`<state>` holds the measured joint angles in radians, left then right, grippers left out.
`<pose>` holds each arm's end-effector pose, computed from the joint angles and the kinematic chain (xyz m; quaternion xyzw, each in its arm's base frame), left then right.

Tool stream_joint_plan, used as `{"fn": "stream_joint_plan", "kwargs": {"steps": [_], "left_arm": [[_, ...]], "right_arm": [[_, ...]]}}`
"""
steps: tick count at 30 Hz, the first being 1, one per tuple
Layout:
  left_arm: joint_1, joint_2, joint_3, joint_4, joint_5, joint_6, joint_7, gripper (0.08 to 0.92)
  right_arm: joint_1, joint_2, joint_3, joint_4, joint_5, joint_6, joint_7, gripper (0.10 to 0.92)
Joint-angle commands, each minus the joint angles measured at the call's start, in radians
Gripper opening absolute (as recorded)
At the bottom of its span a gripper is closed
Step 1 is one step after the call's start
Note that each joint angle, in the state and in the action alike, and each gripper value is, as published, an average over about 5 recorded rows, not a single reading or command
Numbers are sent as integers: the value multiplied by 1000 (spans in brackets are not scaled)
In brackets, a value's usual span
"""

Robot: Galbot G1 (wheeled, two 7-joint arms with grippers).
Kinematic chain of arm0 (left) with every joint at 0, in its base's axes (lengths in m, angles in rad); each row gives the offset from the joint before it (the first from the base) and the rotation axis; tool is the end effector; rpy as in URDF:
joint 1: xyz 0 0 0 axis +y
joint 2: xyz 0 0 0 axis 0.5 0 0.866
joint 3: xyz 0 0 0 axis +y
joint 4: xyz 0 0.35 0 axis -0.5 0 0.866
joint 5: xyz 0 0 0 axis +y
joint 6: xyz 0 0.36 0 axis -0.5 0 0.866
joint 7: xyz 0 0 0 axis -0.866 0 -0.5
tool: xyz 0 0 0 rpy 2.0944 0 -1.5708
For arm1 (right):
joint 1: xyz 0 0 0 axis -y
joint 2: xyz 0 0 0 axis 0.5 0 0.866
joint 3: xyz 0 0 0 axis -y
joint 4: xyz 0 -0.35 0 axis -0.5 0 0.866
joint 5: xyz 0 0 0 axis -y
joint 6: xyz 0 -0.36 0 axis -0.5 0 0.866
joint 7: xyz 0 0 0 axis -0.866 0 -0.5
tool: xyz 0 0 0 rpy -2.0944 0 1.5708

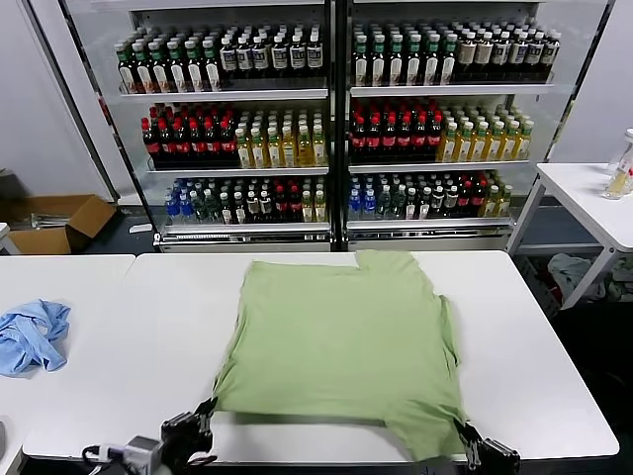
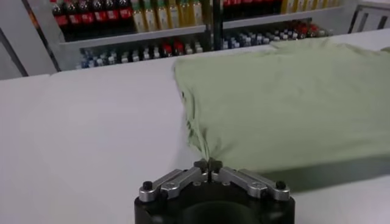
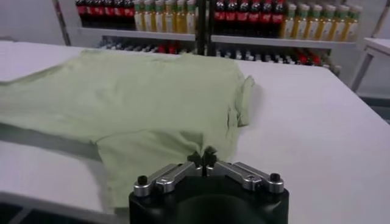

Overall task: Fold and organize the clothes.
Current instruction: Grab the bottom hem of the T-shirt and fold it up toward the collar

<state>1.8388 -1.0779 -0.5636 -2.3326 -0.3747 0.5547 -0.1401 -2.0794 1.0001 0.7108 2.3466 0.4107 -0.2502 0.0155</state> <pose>0.1228 0.0572 -0.2446 -0.0797 -0.9471 -0.0668 0.3037 0.0810 -0.0931 -0.2458 0.1276 -0.9581 0.0641 0.2485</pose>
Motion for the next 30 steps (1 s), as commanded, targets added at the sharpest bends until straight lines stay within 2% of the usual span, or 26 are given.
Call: {"fn": "stream_joint_plan", "kwargs": {"steps": [1, 3, 7, 12, 15, 24, 30], "left_arm": [[217, 42, -152, -236, -65, 8, -3, 80], [142, 57, -176, -223, -126, 15, -1, 80], [-57, 91, -150, -100, -235, 16, 14, 80], [-247, 44, -44, 69, -262, -3, 40, 80], [-321, 18, -3, 152, -263, -26, 54, 80], [-515, 5, 81, 380, -251, -115, 101, 80], [-594, -12, 108, 434, -245, -130, 106, 80]], "right_arm": [[-18, -40, 39, 73, 29, -2, -13, 113], [69, -53, 27, 69, 92, -23, 16, 113], [302, -57, -44, 21, 155, -98, 73, 113], [534, -23, -151, -81, 150, -157, 109, 113], [622, -9, -195, -150, 139, -166, 118, 113], [730, 6, -262, -277, 73, -171, 110, 113], [733, 28, -271, -312, 48, -153, 110, 113]]}}
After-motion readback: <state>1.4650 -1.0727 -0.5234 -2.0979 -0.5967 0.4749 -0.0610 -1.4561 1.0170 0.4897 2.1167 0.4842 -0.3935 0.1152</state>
